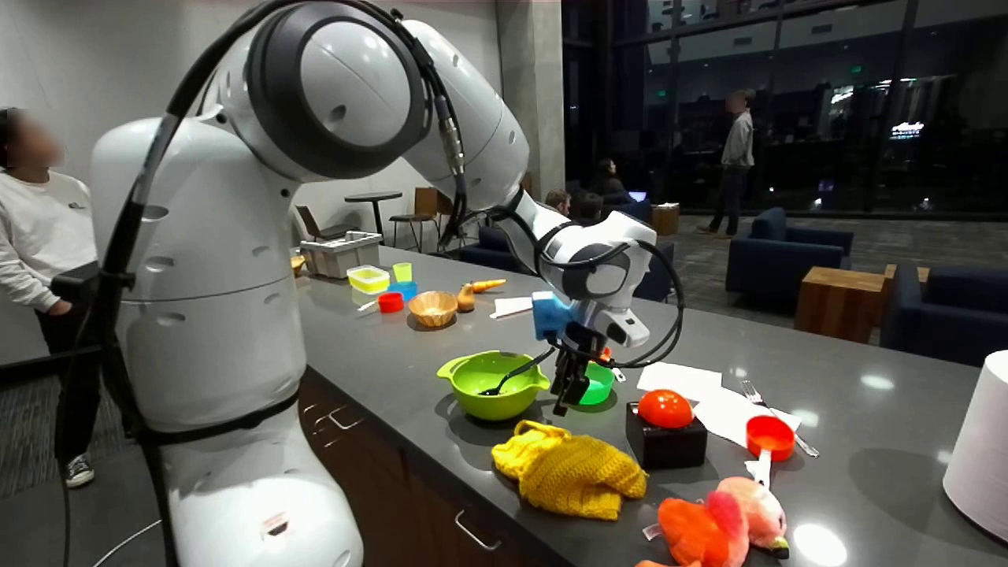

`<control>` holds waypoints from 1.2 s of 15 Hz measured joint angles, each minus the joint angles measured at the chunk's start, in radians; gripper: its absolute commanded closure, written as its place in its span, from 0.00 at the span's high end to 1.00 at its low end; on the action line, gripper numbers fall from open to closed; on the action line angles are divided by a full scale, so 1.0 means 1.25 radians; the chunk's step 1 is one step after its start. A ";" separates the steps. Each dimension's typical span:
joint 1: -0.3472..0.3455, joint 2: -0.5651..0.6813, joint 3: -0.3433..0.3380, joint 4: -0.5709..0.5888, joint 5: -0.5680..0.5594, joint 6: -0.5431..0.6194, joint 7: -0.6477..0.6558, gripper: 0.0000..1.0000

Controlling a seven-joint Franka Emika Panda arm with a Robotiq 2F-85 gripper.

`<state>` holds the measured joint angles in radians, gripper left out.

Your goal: Place the orange knitted item to the right of the green bowl

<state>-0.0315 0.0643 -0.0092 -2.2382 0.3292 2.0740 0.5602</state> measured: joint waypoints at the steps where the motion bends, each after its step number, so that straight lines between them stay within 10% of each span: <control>1: 0.000 -0.005 -0.001 -0.003 -0.002 -0.005 0.004 0.22; 4: -0.001 -0.024 -0.006 -0.021 -0.015 -0.027 0.033 0.01; 18: -0.021 -0.056 -0.045 -0.101 -0.082 -0.077 0.110 0.00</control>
<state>-0.0581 -0.0062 -0.0650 -2.3640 0.2262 1.9778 0.6979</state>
